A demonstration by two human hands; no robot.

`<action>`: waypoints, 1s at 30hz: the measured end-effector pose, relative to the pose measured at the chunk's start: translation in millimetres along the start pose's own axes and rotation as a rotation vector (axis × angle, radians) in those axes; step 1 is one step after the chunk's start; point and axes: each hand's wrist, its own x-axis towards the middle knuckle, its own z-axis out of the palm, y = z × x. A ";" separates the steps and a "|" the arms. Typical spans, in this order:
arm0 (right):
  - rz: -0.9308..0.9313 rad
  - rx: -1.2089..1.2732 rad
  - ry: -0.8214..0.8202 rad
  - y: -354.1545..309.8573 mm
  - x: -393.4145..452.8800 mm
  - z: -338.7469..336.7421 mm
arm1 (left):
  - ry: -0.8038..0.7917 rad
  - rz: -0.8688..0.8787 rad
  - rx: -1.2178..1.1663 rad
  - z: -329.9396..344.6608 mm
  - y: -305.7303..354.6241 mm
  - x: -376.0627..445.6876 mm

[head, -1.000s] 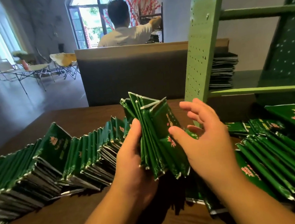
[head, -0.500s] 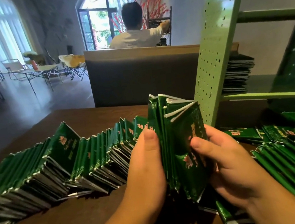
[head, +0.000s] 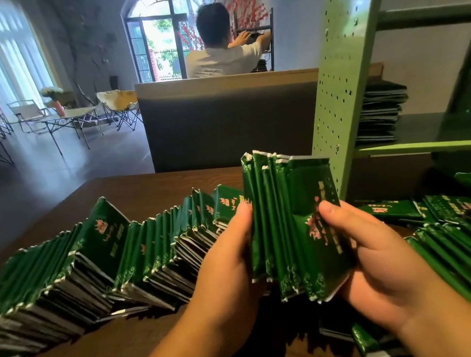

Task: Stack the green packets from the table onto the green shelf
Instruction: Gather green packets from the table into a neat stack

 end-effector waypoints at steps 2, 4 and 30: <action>-0.006 0.002 0.032 0.5 4.4 -1.7 | -0.025 -0.005 -0.017 0.3 0.2 -0.7; -0.017 0.024 0.033 -0.3 8.2 -4.4 | -0.078 0.028 -0.040 0.6 -0.3 -1.8; -0.039 0.197 -0.109 -5.7 3.6 -9.0 | 0.350 0.527 0.292 -16.4 2.2 -0.1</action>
